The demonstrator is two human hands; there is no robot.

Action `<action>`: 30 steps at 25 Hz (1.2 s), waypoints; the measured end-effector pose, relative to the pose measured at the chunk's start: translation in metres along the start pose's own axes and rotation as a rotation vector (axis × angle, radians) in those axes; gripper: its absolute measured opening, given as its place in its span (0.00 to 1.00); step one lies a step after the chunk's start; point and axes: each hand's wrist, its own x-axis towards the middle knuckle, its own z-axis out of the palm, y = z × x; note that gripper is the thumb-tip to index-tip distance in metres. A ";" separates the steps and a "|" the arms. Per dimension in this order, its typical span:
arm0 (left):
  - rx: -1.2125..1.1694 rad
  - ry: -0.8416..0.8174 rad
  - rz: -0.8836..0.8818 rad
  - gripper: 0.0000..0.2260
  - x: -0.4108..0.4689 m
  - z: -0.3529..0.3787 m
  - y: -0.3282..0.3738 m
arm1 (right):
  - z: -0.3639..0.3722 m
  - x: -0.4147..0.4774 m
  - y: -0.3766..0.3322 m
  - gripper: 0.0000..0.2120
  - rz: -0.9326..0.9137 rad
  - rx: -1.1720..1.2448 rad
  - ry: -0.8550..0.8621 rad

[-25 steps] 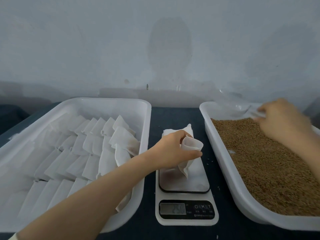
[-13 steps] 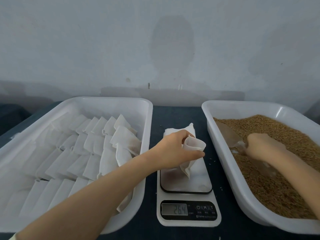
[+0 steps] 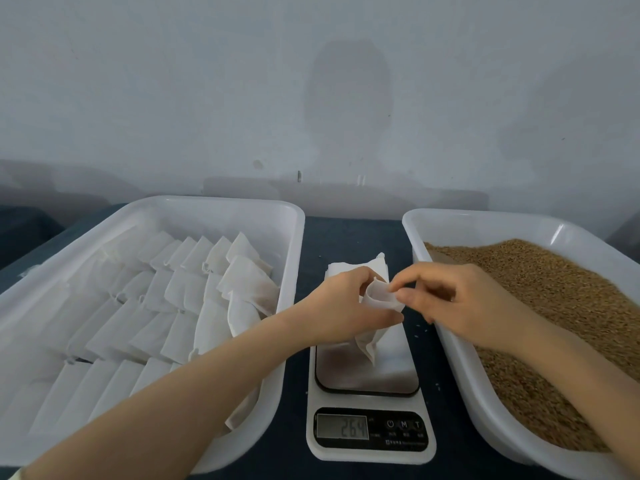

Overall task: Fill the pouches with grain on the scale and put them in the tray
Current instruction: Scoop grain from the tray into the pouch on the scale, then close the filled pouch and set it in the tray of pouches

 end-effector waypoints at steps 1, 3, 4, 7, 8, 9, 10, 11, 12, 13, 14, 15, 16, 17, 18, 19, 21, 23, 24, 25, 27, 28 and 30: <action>-0.006 0.000 0.005 0.16 0.000 0.000 0.000 | 0.001 0.000 0.002 0.15 0.005 -0.030 -0.029; -0.001 0.003 0.014 0.15 0.001 -0.001 0.000 | 0.004 0.000 0.004 0.15 0.014 -0.068 -0.084; 0.015 -0.001 0.020 0.15 0.001 -0.001 0.001 | 0.006 -0.001 0.004 0.16 0.016 -0.081 -0.108; 0.065 -0.070 0.021 0.17 0.002 -0.004 0.000 | 0.013 -0.002 0.002 0.16 0.009 -0.101 -0.088; 0.083 -0.116 0.007 0.18 0.002 -0.007 -0.002 | 0.015 -0.001 0.002 0.14 0.013 -0.097 -0.050; 0.102 -0.157 -0.010 0.19 0.001 -0.010 -0.002 | 0.016 0.000 0.004 0.11 0.024 -0.090 -0.010; 0.111 -0.179 -0.022 0.20 0.002 -0.015 -0.004 | 0.016 0.000 0.005 0.07 0.038 -0.081 0.017; 0.102 -0.176 -0.019 0.19 0.002 -0.018 -0.004 | 0.015 0.000 0.006 0.05 0.047 -0.073 0.031; 0.082 -0.153 -0.004 0.17 0.002 -0.021 -0.004 | 0.015 0.000 0.006 0.05 0.051 -0.066 0.038; 0.062 -0.117 0.015 0.14 0.002 -0.023 -0.004 | 0.016 -0.001 0.006 0.05 0.048 -0.058 0.042; 0.058 -0.074 0.028 0.11 0.002 -0.024 -0.004 | 0.017 -0.001 0.006 0.06 0.045 -0.043 0.052; 0.082 -0.031 0.032 0.07 0.002 -0.024 -0.003 | 0.017 -0.001 0.007 0.06 0.042 -0.028 0.071; 0.121 0.014 0.029 0.04 0.001 -0.024 -0.002 | 0.018 0.000 0.009 0.08 0.047 -0.014 0.100; 0.156 0.065 0.022 0.04 0.002 -0.025 -0.003 | 0.018 0.000 0.011 0.09 0.058 -0.002 0.139; 0.175 0.122 0.018 0.06 0.002 -0.026 -0.004 | 0.017 0.002 0.013 0.11 0.073 0.000 0.187; 0.190 0.176 0.023 0.08 0.003 -0.027 -0.004 | 0.016 0.003 0.015 0.13 0.085 -0.008 0.242; 0.212 0.252 0.052 0.10 0.002 -0.030 -0.002 | 0.013 0.004 0.020 0.16 0.079 -0.032 0.340; 0.195 0.279 0.079 0.11 0.000 -0.029 0.000 | 0.012 0.003 0.021 0.15 0.064 -0.043 0.376; 0.177 0.278 0.087 0.11 -0.001 -0.029 0.001 | 0.012 0.003 0.020 0.14 0.074 -0.042 0.352; 0.167 0.276 0.091 0.10 -0.002 -0.028 0.002 | 0.013 0.003 0.018 0.17 0.104 -0.031 0.298; 0.152 0.272 0.099 0.10 -0.003 -0.026 0.002 | 0.016 0.003 0.015 0.26 0.193 0.027 0.163; 0.127 0.268 0.102 0.10 -0.003 -0.026 0.002 | 0.018 0.005 0.015 0.25 0.222 0.050 0.134; 0.035 0.261 0.098 0.10 -0.002 -0.025 0.002 | 0.019 0.006 0.014 0.18 0.224 0.058 0.178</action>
